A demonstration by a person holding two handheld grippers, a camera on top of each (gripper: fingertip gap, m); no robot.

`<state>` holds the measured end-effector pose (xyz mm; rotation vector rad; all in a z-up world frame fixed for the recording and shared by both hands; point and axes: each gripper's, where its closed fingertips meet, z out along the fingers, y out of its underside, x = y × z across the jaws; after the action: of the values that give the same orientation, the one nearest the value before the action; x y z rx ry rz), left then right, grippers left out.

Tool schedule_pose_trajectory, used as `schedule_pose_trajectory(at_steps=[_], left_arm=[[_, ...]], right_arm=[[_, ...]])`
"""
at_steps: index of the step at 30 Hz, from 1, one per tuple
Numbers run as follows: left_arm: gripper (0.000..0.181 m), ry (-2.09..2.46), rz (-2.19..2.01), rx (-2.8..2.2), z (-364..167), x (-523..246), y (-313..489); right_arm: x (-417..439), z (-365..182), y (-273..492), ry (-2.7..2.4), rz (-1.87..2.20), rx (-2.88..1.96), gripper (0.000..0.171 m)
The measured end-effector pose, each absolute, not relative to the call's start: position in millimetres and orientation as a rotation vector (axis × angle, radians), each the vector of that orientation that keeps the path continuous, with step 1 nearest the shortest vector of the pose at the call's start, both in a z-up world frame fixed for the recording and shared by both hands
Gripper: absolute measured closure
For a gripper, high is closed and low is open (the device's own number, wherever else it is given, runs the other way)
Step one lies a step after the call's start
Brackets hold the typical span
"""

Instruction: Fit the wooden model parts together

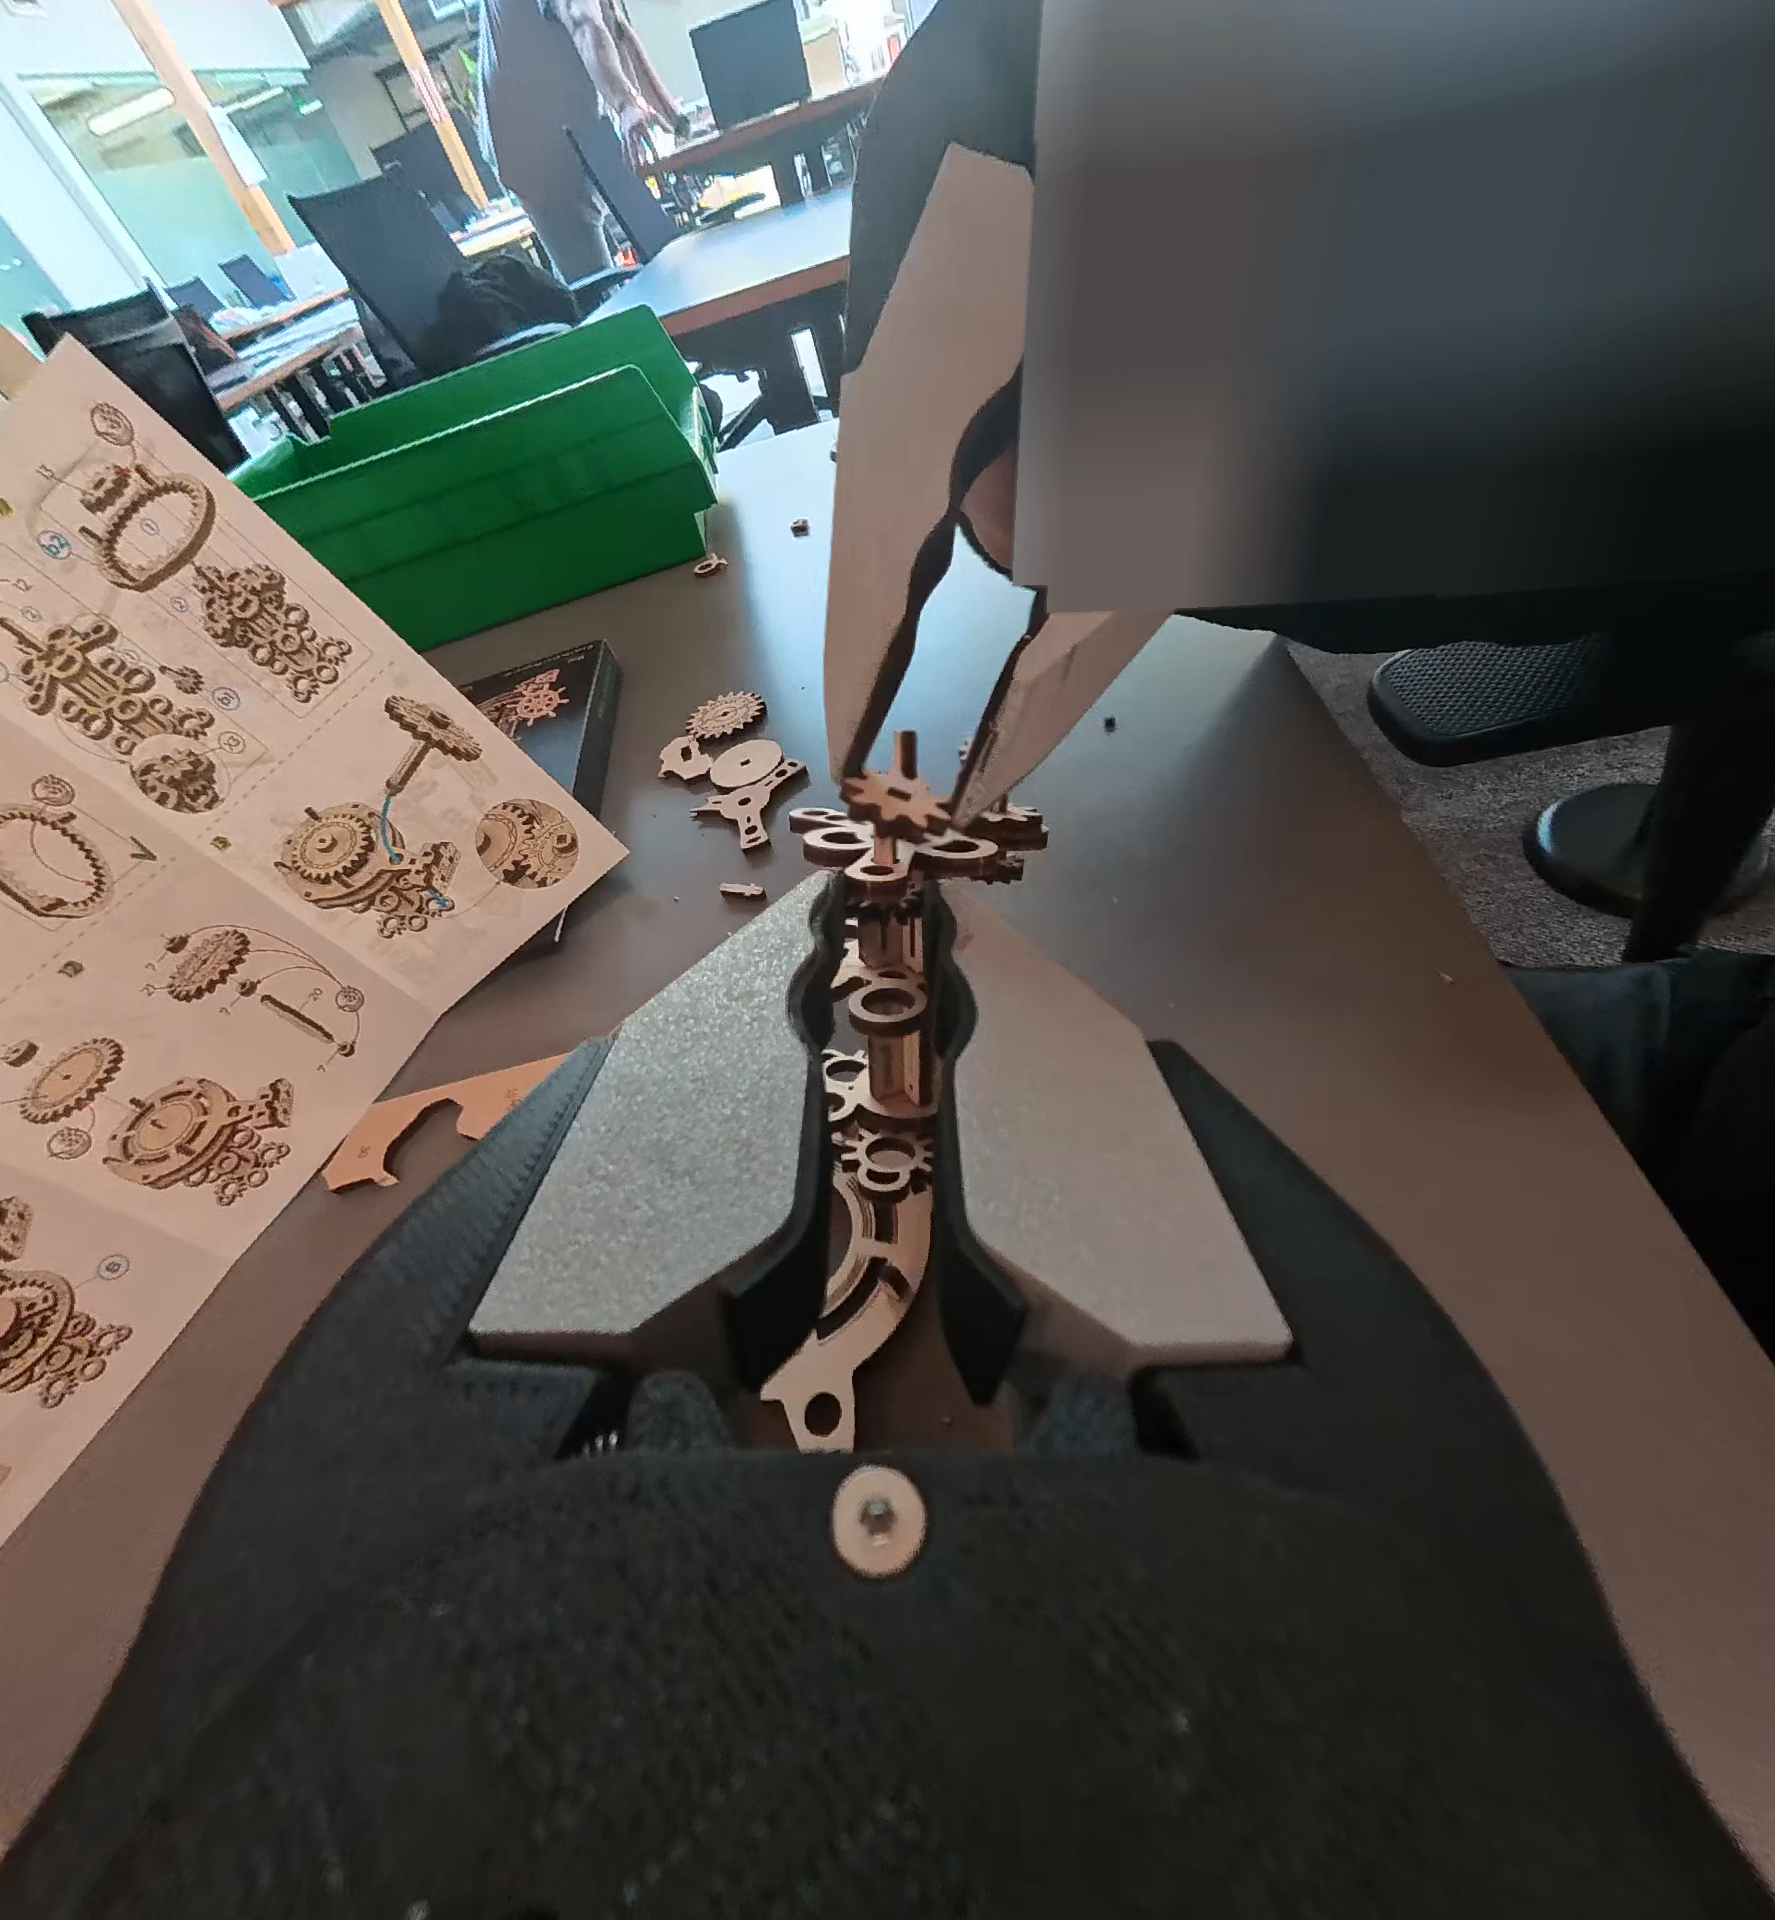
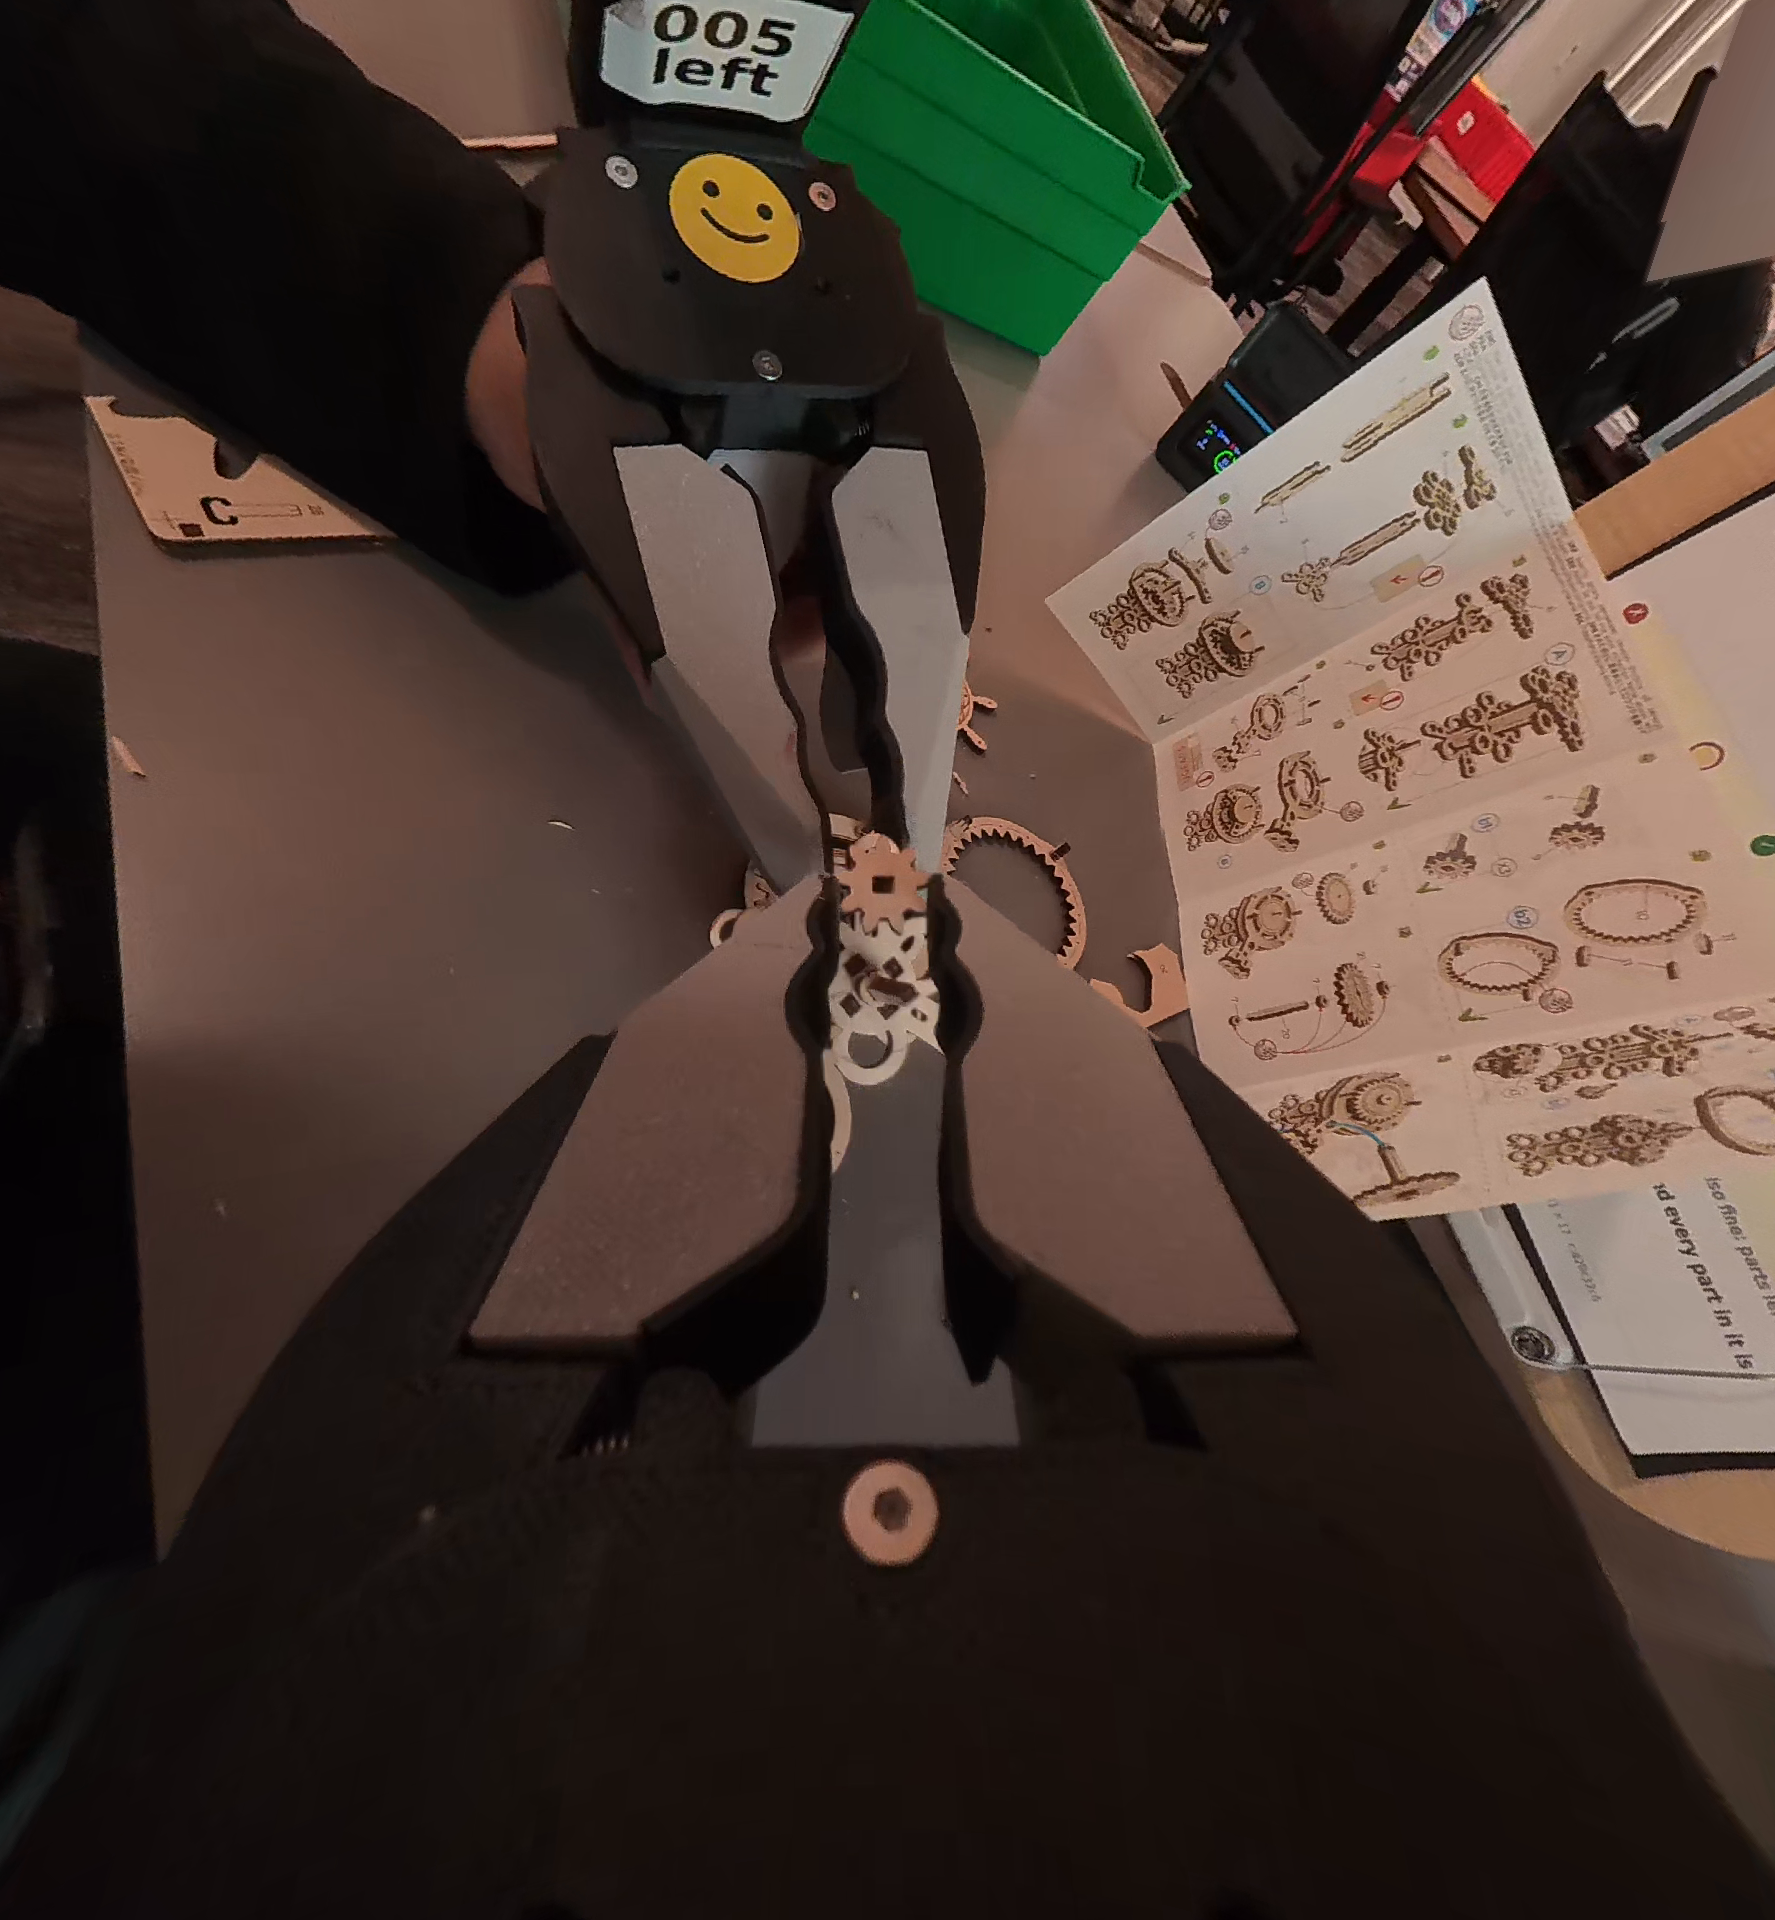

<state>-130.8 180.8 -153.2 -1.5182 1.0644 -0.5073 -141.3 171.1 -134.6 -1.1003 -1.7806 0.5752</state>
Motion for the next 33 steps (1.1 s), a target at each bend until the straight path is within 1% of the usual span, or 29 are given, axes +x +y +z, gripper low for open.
schedule_pose_trajectory(at_steps=[8, 26, 33], left_arm=[[0.170, 1.095, -0.480, -1.457, -150, -128, 178], [0.170, 1.107, -0.364, -1.277, -136, -130, 178], [0.170, 1.097, -0.279, -1.113, -116, -133, 172]], right_arm=[[-140, -126, 161, -1.773, 0.616, -1.040, 0.159], [-135, -113, 162, -1.738, 0.415, -0.977, 0.159], [-122, -86, 155, -1.661, 0.543, -0.917, 0.159]])
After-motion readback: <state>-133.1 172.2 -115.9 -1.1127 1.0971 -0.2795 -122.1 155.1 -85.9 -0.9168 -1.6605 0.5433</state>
